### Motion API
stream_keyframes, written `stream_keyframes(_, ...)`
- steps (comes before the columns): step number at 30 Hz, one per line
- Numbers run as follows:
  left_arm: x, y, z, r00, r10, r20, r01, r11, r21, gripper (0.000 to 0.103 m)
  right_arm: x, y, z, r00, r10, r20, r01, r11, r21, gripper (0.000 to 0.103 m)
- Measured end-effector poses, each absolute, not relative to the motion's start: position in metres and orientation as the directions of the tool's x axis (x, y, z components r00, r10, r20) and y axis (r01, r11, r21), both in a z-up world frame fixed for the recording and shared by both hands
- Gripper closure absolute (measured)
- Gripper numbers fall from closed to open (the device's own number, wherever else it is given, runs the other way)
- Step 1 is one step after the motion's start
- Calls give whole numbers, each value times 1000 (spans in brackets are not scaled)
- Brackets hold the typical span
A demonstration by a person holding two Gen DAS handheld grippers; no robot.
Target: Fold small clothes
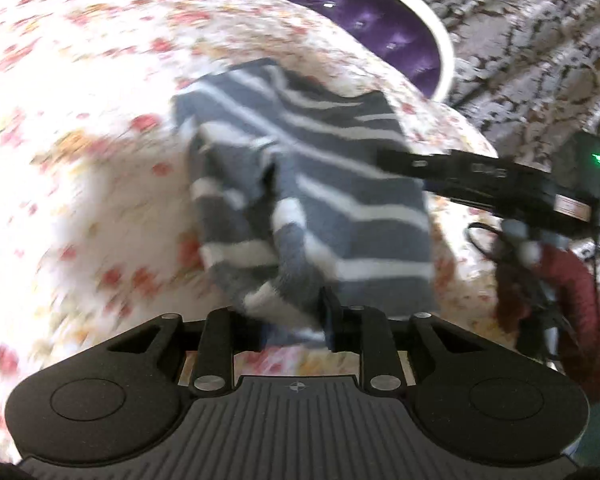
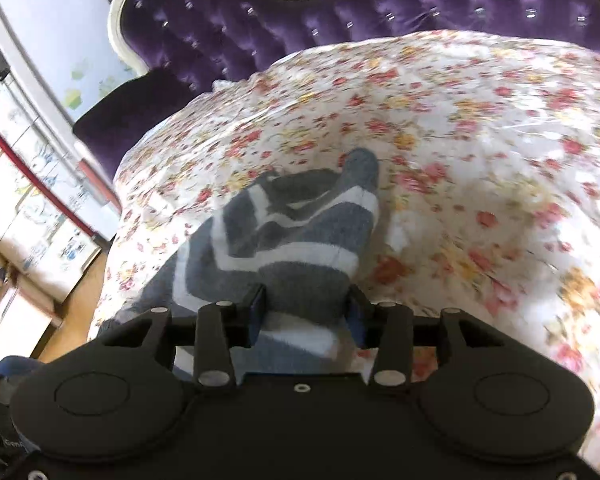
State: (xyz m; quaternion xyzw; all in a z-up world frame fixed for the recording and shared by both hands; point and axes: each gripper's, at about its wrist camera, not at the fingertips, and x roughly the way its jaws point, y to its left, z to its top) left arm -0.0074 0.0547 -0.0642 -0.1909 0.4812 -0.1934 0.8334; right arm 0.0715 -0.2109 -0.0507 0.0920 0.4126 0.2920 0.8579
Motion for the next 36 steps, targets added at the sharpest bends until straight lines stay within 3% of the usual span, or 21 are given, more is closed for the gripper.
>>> stream_keyframes(5,-29,65,-53,536,-445,-718,106,879,-465,78,47,-226,-41,579,563,-590,-406,827,390,50)
stream_keyframes(13,-64,48,-1,703,-309,-640,191,950,-249,74,-21,-231,-24,648,540,-537,-464,839,283,55)
stream_keyframes(17,-48,34,8,724,-339,-601,235,940,-246,63,-46,-233,-27,642,525,-559,-463,846,264,54)
stream_keyframes(25,-3,20,-24,693,-348,-631,226,936,-268,63,-73,-223,-47,600,480,-641,-465,860,209,53)
stream_keyframes(28,14,30,-49,655,-304,-691,153,950,-273,64,-75,-217,-51,604,467,-646,-473,862,181,53)
stream_keyframes(36,15,50,-54,648,-325,-689,119,936,-330,65,-84,-192,-53,608,501,-617,-541,829,140,52)
